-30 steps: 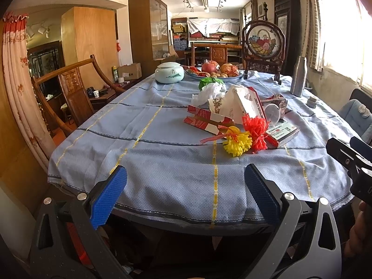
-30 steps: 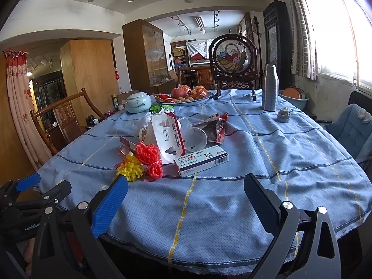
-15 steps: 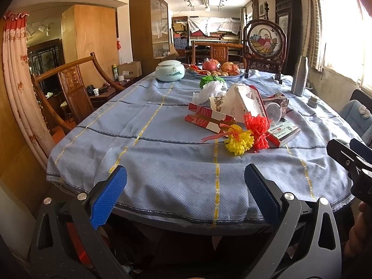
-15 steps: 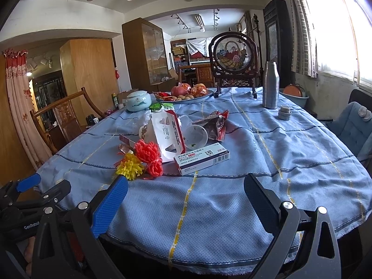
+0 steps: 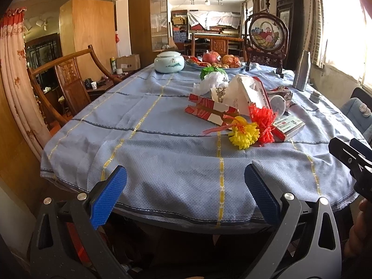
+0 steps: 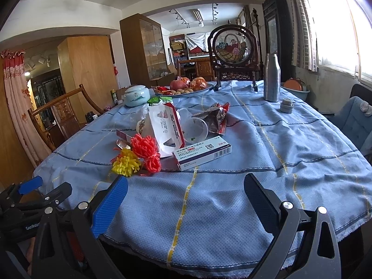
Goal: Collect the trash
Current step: 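Grasp the yellow plastic flower with the left tool while the right tool grasps the red flower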
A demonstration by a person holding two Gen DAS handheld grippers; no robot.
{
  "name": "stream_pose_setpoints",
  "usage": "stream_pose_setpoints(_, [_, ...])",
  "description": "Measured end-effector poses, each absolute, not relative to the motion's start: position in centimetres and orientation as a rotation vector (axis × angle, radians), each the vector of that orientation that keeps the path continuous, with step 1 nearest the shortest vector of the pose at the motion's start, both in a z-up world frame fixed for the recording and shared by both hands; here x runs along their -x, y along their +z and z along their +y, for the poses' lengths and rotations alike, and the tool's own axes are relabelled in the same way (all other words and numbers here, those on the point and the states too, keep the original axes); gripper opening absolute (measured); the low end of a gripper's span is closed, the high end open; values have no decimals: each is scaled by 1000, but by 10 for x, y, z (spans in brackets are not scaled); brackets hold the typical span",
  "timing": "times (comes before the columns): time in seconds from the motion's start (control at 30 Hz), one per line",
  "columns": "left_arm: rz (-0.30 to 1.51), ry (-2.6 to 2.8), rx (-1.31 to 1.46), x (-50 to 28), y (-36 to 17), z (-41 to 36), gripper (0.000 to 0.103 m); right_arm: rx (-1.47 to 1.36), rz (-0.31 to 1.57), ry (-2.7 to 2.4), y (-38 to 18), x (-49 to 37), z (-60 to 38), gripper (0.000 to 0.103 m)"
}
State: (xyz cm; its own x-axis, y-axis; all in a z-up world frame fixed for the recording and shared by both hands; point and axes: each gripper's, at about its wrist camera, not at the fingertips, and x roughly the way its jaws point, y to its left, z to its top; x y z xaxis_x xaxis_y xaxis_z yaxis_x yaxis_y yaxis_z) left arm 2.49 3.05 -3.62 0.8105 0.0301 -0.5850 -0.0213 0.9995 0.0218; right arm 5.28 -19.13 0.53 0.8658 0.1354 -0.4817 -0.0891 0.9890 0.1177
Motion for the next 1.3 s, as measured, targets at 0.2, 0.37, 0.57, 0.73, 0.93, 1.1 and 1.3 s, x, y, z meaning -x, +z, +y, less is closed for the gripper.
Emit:
stream_pose_setpoints(0.2, [640, 42, 55, -34, -39, 52, 96, -93, 516, 102, 4, -56, -194, 98])
stream_pose_setpoints(0.37, [698, -11, 116, -56, -39, 63, 96, -106, 522, 96, -2, -65, -202, 98])
stream_pose_setpoints(0.57, [702, -164, 68, -80, -25, 28, 96, -146, 524, 68, -8, -74, -220, 98])
stream_pose_setpoints(0.73, [706, -323, -55, -100, -30, -27, 96, -208, 508, 23, -11, -76, -247, 98])
stream_pose_setpoints(0.93, [710, -344, -86, -122, -47, -33, 87, -287, 478, -1, -12, -78, -276, 98])
stream_pose_setpoints(1.1, [763, -351, -47, -140, -54, -18, 71, -303, 472, 28, -14, -86, -276, 98])
stream_pose_setpoints(1.3, [812, -366, -39, -152, -67, -20, 40, -257, 500, 51, -16, -92, -262, 98])
